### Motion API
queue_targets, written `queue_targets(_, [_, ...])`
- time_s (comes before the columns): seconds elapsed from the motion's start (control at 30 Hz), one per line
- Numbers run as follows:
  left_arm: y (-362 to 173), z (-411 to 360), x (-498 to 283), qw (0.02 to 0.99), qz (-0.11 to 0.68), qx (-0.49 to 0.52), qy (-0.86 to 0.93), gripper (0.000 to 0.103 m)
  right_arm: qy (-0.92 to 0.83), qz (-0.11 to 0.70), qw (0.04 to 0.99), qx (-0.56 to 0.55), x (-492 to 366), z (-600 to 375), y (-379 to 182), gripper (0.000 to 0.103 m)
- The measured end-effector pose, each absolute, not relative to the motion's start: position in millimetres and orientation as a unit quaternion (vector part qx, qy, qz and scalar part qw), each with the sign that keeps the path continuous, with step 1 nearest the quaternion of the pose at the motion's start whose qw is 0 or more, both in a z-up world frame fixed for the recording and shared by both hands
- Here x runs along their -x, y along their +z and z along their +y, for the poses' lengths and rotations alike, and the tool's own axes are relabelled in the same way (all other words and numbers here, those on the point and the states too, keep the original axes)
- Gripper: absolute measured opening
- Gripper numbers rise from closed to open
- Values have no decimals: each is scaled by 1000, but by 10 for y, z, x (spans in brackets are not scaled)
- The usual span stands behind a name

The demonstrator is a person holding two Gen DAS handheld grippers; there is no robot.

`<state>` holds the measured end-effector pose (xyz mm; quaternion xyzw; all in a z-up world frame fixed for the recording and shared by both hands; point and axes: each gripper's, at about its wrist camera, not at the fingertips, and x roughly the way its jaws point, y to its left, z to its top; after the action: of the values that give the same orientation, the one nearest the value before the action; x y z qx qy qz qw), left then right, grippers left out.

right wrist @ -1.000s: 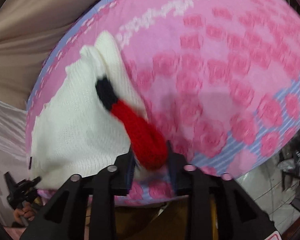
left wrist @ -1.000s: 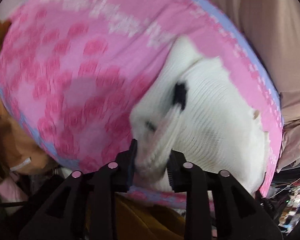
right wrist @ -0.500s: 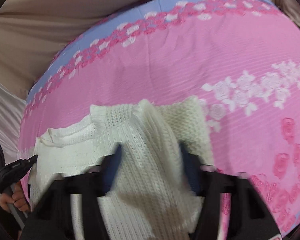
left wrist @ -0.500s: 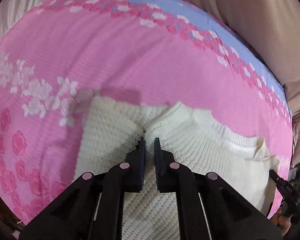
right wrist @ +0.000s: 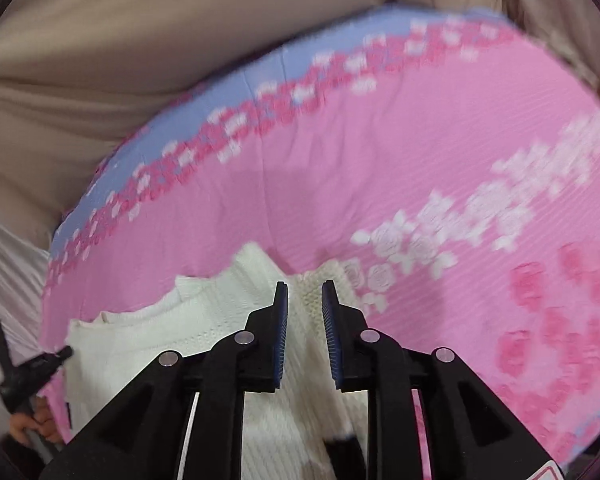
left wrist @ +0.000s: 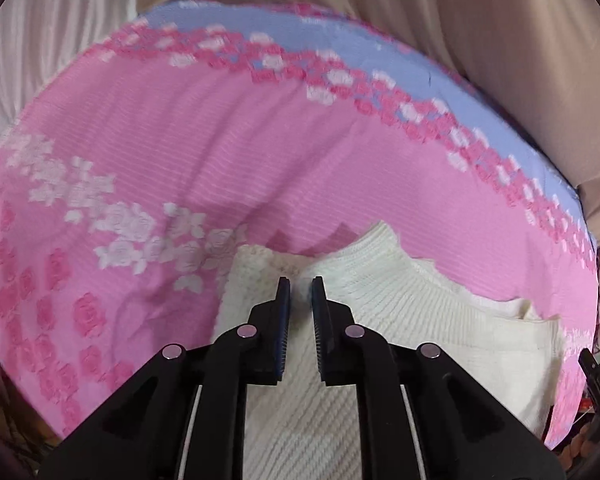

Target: Fold small clothes

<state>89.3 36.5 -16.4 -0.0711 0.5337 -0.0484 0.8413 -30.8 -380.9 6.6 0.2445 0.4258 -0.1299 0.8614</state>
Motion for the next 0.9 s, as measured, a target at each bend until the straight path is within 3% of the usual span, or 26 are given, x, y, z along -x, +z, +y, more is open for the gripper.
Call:
queue_targets(0.17, [-77,-147,-371,828,545,47,-124,11,39,496,846,-192,293,-2670,-67,19])
queue_targets(0.27, [-406,-403,-202,806,577,12,-128,12,90,538,828,-133,235,-2136,-393,7])
queue_targets(0.33, [-534,-230,-204,802,588,21,-105,12,54,545,827,-126,326,-2315,-479,7])
queue_targets(0.47, [-551,456,-248,809,583,58,-41,10,-102,526,814,-223,896,-3525,-559,6])
queue_targets(0.5, [-587,609,-248,806,588,69,-28,6,-113,520,810,-246,1067,-3753,-585,0])
queue_targets(0.57, [-644,753,-233,803,587,96,-37,4,-99,505,808,-287,1251,-3968,-608,0])
queue_targets(0.7, [-529,649,-183,808,583,82,-33,5,-111,515,824,-207,1101,-3640,-401,3])
queue_targets(0.73, [-430,614,-102,809,579,100,-39,6,-98,507,831,-208,1076,-3525,-351,12])
queue_targets(0.8, [-307,647,-17,814,569,110,-36,20,-52,495,843,-203,949,-3212,-220,12])
queue_targets(0.9, [-327,846,116,812,570,124,-22,28,13,524,840,-142,718,-2617,-302,12])
